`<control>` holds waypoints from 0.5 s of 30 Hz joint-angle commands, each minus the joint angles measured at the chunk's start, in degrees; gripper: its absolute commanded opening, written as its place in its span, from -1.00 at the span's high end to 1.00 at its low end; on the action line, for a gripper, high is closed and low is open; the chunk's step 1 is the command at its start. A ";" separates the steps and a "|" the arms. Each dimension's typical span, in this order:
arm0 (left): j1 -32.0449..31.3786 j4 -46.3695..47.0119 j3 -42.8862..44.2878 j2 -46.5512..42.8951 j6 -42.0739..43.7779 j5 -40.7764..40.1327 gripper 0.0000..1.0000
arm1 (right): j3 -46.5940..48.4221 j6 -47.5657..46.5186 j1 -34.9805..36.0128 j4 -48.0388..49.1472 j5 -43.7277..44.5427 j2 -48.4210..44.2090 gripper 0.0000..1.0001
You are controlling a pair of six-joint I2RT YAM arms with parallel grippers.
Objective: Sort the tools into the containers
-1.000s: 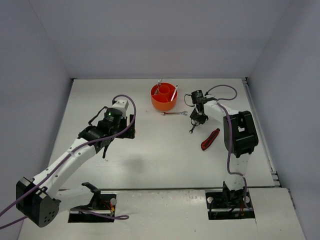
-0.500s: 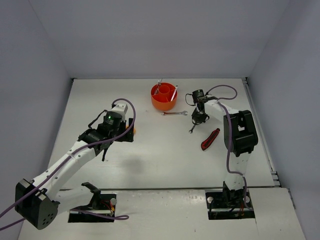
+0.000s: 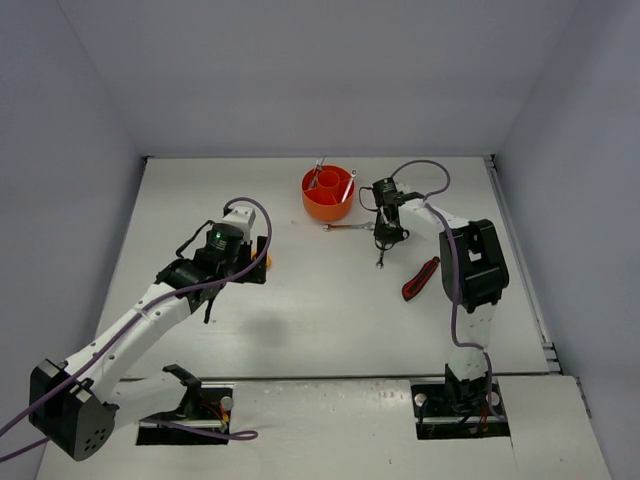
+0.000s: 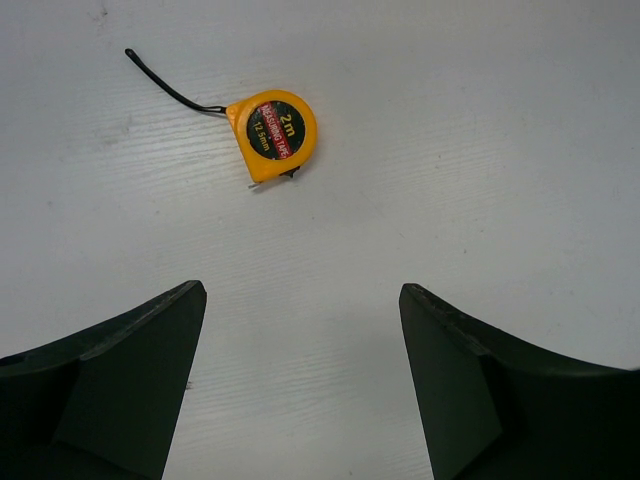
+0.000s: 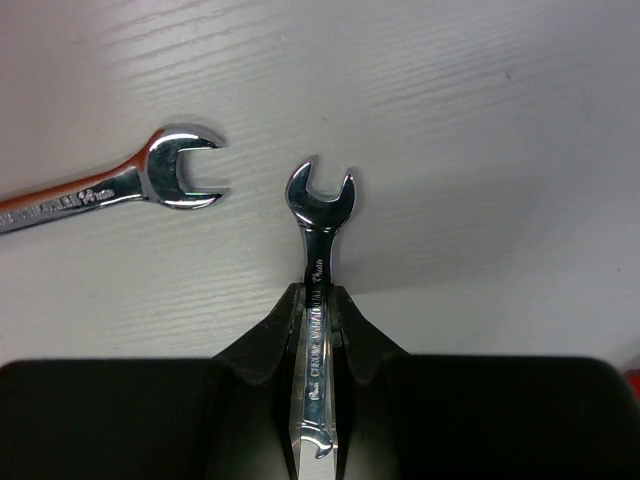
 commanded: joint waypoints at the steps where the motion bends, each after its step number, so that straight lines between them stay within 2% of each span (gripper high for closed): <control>1: 0.04 3.57 1.93 0.35 1.69 0.45 -0.50 | 0.69 -9.56 0.65 3.49 -3.09 -6.39 1.00; 15: 0.05 6.15 1.76 0.25 1.89 3.24 -0.50 | 3.66 -25.69 2.51 7.68 -6.55 -12.09 1.00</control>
